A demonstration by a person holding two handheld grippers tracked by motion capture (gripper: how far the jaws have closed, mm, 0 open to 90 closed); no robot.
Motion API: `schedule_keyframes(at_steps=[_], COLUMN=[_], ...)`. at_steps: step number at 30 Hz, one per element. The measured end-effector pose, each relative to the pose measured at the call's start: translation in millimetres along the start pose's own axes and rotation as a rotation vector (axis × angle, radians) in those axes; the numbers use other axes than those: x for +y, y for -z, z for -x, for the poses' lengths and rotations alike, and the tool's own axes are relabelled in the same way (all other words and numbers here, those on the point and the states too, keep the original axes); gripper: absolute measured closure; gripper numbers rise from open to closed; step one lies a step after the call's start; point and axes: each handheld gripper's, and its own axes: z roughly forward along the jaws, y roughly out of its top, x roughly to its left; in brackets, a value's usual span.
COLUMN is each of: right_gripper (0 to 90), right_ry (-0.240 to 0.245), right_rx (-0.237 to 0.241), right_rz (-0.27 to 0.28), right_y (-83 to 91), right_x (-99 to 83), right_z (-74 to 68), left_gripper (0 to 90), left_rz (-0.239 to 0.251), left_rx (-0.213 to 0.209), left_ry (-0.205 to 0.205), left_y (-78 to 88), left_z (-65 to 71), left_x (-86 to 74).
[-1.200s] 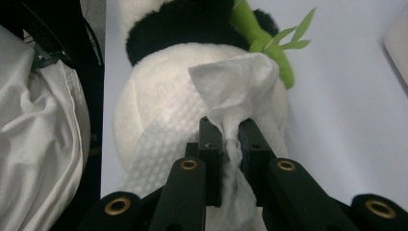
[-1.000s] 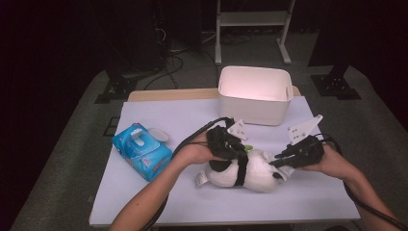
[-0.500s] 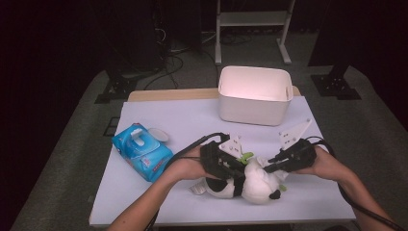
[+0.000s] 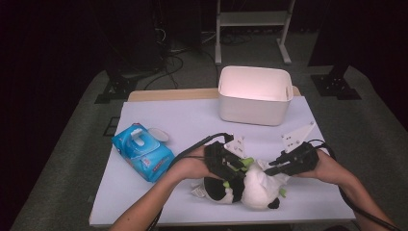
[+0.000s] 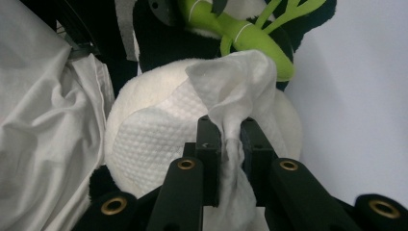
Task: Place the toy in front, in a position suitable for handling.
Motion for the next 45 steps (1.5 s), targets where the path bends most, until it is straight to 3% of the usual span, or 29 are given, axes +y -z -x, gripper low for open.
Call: schedule_keyframes(at_steps=[4,10,17,20,24,29,35,45], right_gripper=[80.3,80.2,80.2,80.2,80.2,79.5,78.1,70.7], right_ry=[0.000,0.005,-0.047,-0.095,-0.145,-0.204,-0.246,-0.295], right_rx=[0.060,0.019,-0.043,-0.070,-0.102,-0.136,-0.163,-0.213], right_rz=[0.004,0.027,0.038,0.035,0.013,-0.019,-0.038,-0.058], right_y=[-3.7,5.7,23.6,29.4,30.6,30.1,31.9,33.1], right_x=[-1.2,-5.7,-28.9,-45.4,-66.3,-91.8,-107.3,-119.2], right_z=[-3.7,-7.1,-4.2,-2.3,0.5,4.3,3.7,7.7], left_gripper=[62.5,60.0,54.8,52.6,57.4,67.3,68.5,61.4], left_rz=[-0.003,-0.032,-0.048,-0.060,-0.063,-0.056,-0.037,0.016], left_rx=[0.045,0.083,0.080,0.070,0.041,0.035,0.032,0.041], left_ry=[-0.004,-0.009,0.007,0.003,0.006,-0.011,-0.013,0.008], left_y=[0.1,-9.6,-21.0,-24.9,-30.3,-32.1,-26.9,-15.0], left_z=[-4.4,-12.1,-17.4,-16.0,-14.9,-11.5,-8.7,-6.8], left_x=[4.5,9.4,12.4,13.7,12.4,10.8,10.2,7.9])
